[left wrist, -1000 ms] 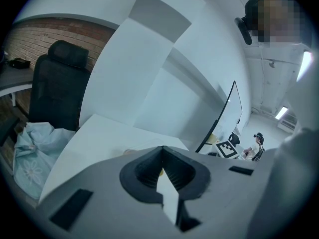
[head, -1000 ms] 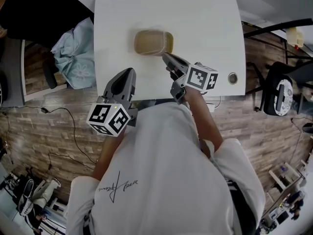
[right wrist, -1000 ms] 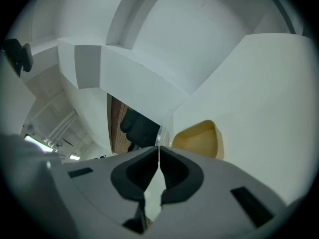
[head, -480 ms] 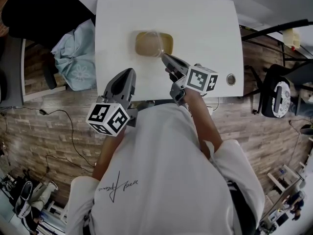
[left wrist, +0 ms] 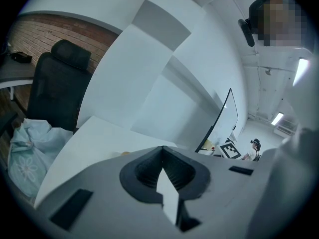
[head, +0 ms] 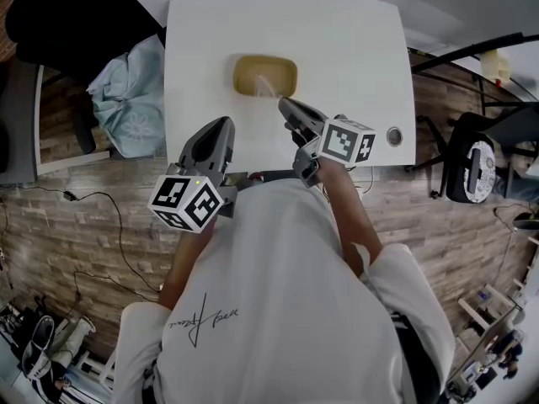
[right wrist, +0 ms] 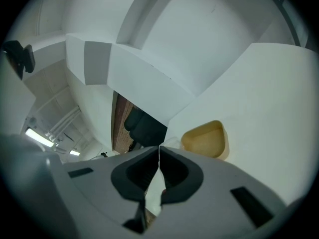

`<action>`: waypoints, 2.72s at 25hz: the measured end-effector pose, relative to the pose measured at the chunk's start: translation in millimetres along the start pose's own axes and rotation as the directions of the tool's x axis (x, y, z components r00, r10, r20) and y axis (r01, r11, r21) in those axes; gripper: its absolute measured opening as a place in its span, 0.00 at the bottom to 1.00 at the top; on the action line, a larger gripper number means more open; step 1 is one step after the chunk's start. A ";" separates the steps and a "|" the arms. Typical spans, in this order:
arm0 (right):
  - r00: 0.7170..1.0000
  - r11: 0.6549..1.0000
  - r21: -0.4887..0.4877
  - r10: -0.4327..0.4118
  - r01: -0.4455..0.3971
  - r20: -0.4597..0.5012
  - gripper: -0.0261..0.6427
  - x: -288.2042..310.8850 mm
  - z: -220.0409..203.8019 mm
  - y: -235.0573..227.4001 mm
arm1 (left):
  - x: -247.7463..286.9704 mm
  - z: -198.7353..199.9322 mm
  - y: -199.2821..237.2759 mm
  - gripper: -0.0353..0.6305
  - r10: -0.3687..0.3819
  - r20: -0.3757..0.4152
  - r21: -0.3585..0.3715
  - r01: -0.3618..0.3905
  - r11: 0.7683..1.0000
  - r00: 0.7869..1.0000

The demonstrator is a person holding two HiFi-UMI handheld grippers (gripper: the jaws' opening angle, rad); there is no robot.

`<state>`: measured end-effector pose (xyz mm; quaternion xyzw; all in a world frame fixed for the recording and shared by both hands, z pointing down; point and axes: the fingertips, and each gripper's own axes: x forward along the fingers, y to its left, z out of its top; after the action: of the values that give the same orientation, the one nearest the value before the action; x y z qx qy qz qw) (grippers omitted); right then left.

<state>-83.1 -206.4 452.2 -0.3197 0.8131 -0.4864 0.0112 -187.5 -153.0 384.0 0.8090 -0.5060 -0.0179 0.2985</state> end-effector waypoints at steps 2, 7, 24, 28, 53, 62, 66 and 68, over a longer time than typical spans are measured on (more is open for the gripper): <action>1.000 1.000 0.004 0.001 -0.001 0.000 0.06 -3.0 -1.6 3.9 | -2.1 0.6 0.0 0.06 -0.004 0.003 -0.001 0.004 1.000 1.000; 1.000 1.000 0.002 0.007 -0.007 0.011 0.06 -10.5 -1.6 14.8 | -5.5 1.7 -0.2 0.06 -0.019 0.011 -0.003 0.019 1.000 1.000; 1.000 0.999 -0.030 0.018 -0.017 0.024 0.06 -31.2 -7.2 41.0 | -18.3 -2.1 -4.2 0.06 -0.040 0.012 0.023 0.039 0.999 0.999; 1.000 0.999 -0.051 0.019 -0.018 0.019 0.06 -36.5 -8.0 47.1 | -22.3 -1.5 -5.4 0.06 -0.040 0.011 0.031 0.040 0.999 0.999; 0.998 0.982 -0.176 0.056 -0.061 -0.028 0.06 -64.7 -18.3 87.8 | -42.8 -14.3 -2.6 0.06 -0.081 -0.018 0.009 0.081 0.997 0.997; 0.997 0.978 -0.199 0.063 -0.070 -0.038 0.05 -65.2 -14.3 96.6 | -43.8 -10.7 -0.8 0.06 -0.094 -0.012 0.011 0.094 0.995 0.995; 0.997 0.978 -0.199 0.060 -0.068 -0.046 0.05 -64.8 -15.5 97.4 | -45.3 -9.0 -1.1 0.06 -0.096 -0.005 0.010 0.096 0.995 0.995; 0.997 0.978 -0.198 0.060 -0.069 -0.050 0.05 -63.6 -16.5 98.2 | -46.4 -7.8 -0.1 0.06 -0.094 0.001 0.008 0.094 0.996 0.996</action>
<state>-87.9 -128.1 363.9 -0.2818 0.8678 -0.4086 -0.0228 -207.4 -110.9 377.7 0.8331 -0.4676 -0.0304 0.2939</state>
